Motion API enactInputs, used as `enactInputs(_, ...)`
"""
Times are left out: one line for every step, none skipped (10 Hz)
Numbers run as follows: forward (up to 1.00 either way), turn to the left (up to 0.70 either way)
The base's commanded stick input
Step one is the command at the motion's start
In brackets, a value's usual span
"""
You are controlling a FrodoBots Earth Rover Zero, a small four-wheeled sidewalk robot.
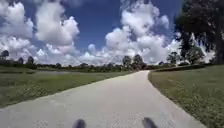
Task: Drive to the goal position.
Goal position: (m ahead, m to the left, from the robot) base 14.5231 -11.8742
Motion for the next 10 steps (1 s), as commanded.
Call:
enactInputs(0.70, 0.00)
enactInputs(0.70, 0.00)
enactInputs(0.70, 0.00)
enactInputs(0.70, 0.00)
enactInputs(0.70, 0.00)
enactInputs(0.70, 0.00)
enactInputs(0.70, 0.00)
enactInputs(0.70, 0.00)
enactInputs(0.70, 0.00)
enactInputs(0.70, 0.00)
